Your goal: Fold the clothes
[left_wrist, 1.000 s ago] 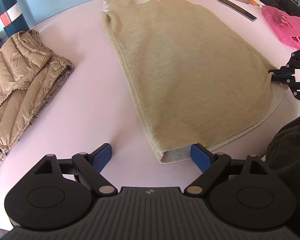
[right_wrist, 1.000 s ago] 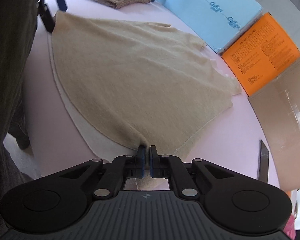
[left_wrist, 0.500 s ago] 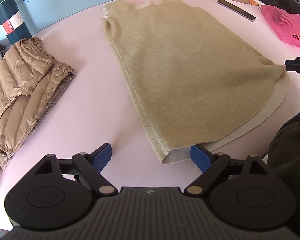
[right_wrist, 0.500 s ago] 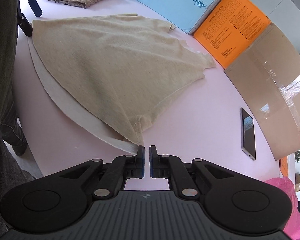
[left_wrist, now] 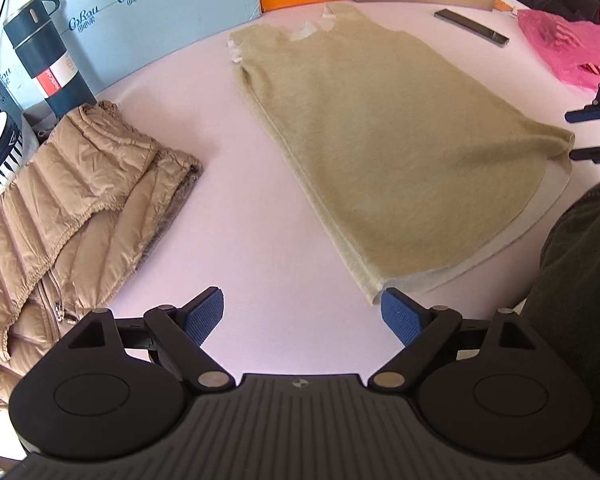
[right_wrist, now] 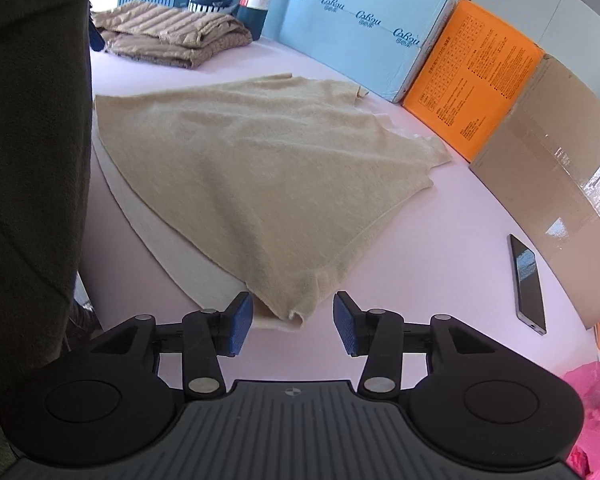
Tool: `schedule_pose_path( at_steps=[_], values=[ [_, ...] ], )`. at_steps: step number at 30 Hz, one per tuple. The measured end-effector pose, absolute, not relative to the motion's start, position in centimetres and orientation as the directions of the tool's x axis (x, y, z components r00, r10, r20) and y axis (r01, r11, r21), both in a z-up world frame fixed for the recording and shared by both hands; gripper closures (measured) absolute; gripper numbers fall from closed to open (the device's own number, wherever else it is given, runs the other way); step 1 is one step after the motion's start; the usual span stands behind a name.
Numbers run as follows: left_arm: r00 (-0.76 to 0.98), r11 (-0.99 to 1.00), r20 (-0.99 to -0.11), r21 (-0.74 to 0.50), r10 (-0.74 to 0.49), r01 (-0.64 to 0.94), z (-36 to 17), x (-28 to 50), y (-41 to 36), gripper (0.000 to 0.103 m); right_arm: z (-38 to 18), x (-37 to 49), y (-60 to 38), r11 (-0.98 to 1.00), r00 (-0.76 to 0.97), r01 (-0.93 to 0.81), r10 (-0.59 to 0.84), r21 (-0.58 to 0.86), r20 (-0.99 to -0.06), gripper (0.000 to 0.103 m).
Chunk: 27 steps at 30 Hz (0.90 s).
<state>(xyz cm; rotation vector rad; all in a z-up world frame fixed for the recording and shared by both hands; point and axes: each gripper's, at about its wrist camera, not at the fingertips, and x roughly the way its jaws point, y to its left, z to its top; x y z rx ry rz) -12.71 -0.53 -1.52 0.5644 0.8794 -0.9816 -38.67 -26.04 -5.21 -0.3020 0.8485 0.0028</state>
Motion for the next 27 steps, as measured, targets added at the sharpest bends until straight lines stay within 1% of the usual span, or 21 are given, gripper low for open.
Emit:
schedule_pose_path(
  at_steps=[2,4,5,6,9,13,18,21,23,25,27],
  values=[
    [0.278,0.469,-0.823,0.016,-0.496,0.883,-0.8,-12.2,-1.3,0.018,-4.6,-38.3,-26.8,0.975,0.688,-0.074,-0.101,-0.209,-0.719,0.053],
    [0.296,0.483,-0.809,0.017,-0.507,0.876,-0.4,-11.8,-2.8,0.018,-4.1,-37.4,-28.4,0.994,0.711,0.023,-0.089,-0.104,-0.697,0.034],
    [0.311,0.494,-0.812,0.032,-0.494,0.869,-0.6,-11.7,-4.3,0.018,-4.1,-36.9,-29.1,0.997,0.712,0.059,-0.081,-0.056,-0.697,0.032],
    [0.325,0.505,-0.818,0.050,-0.474,0.862,-0.9,-11.5,-5.8,0.018,-4.1,-36.4,-29.7,0.996,0.713,0.091,-0.074,-0.013,-0.697,0.032],
    [0.356,0.538,-0.840,0.093,-0.409,0.838,-1.8,-10.9,-9.6,0.018,-4.7,-34.9,-30.5,0.992,0.703,0.123,-0.060,0.038,-0.708,0.032],
    [0.362,0.595,-0.878,0.116,-0.313,0.795,-3.2,-9.9,-12.9,0.018,-5.9,-33.9,-29.0,0.997,0.648,0.054,-0.075,-0.052,-0.758,0.032],
    [0.360,0.633,-0.900,0.132,-0.246,0.762,-4.0,-9.0,-13.5,0.018,-7.2,-34.4,-28.2,0.999,0.546,-0.007,-0.032,-0.043,-0.837,0.032],
    [0.366,0.651,-0.905,0.146,-0.216,0.745,-4.3,-8.3,-13.3,0.018,-6.3,-34.7,-28.7,0.999,0.548,-0.003,-0.026,-0.033,-0.836,0.027],
    [0.372,0.668,-0.907,0.153,-0.198,0.728,-4.4,-7.8,-13.3,0.018,-5.5,-34.4,-29.3,0.999,0.561,-0.001,-0.039,-0.048,-0.827,0.025],
    [0.375,0.680,-0.907,0.153,-0.191,0.717,-4.4,-7.2,-13.3,0.018,-4.7,-33.5,-30.0,0.998,0.583,0.004,-0.048,-0.055,-0.811,0.020],
    [0.378,0.689,-0.907,0.156,-0.183,0.708,-4.3,-6.7,-13.5,0.018,-3.8,-32.2,-30.7,0.998,0.608,-0.002,-0.049,-0.063,-0.793,0.019]
  ],
)
